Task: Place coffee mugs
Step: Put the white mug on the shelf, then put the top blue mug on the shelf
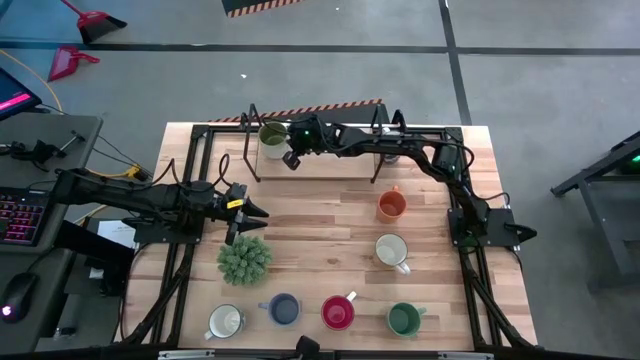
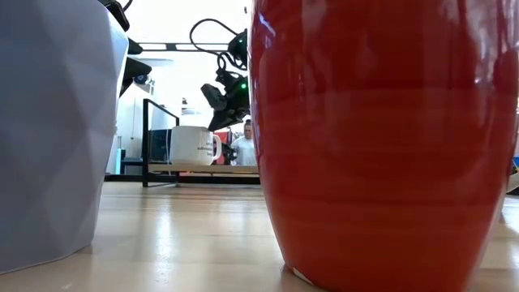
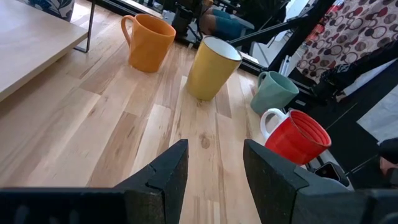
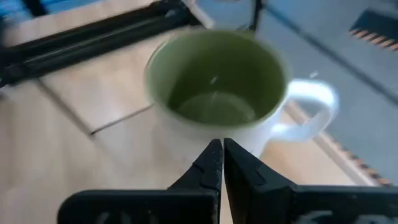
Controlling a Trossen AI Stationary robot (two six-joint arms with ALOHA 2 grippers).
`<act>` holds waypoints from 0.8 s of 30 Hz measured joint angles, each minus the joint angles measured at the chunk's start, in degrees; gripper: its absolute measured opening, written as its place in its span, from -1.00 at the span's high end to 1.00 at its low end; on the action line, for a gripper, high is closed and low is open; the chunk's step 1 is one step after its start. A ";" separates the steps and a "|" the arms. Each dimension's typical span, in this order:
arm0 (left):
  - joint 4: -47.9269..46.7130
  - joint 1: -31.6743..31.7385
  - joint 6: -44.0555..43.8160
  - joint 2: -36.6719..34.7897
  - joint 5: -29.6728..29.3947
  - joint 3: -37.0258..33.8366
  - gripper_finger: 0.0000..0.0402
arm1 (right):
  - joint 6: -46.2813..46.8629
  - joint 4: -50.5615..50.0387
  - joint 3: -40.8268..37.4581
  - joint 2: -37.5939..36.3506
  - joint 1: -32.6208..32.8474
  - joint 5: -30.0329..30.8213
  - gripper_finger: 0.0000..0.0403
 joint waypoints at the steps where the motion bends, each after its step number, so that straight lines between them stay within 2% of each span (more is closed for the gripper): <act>1: 0.00 0.00 -0.35 -0.01 0.13 0.00 0.29 | 0.03 -1.87 0.00 -0.37 0.12 -1.78 1.00; 5: 0.02 -0.01 -0.37 -0.01 0.87 0.00 0.29 | -0.12 -8.75 0.00 -3.72 1.23 -6.88 1.00; 10: 0.00 -0.01 0.15 -0.01 0.87 0.00 0.29 | -2.47 -14.17 0.00 -12.53 2.39 -7.24 1.00; 13: 0.01 -0.01 0.17 -0.01 0.87 0.00 0.29 | -4.28 -21.20 0.02 -19.66 3.01 -6.63 1.00; 19: -0.02 0.00 0.15 -0.01 0.83 0.00 0.29 | -2.50 -36.57 -3.91 -36.11 4.62 3.61 1.00; 24: 0.04 0.21 0.06 -0.01 -0.40 0.00 0.29 | 1.57 -35.64 -15.16 -50.64 6.50 9.25 1.00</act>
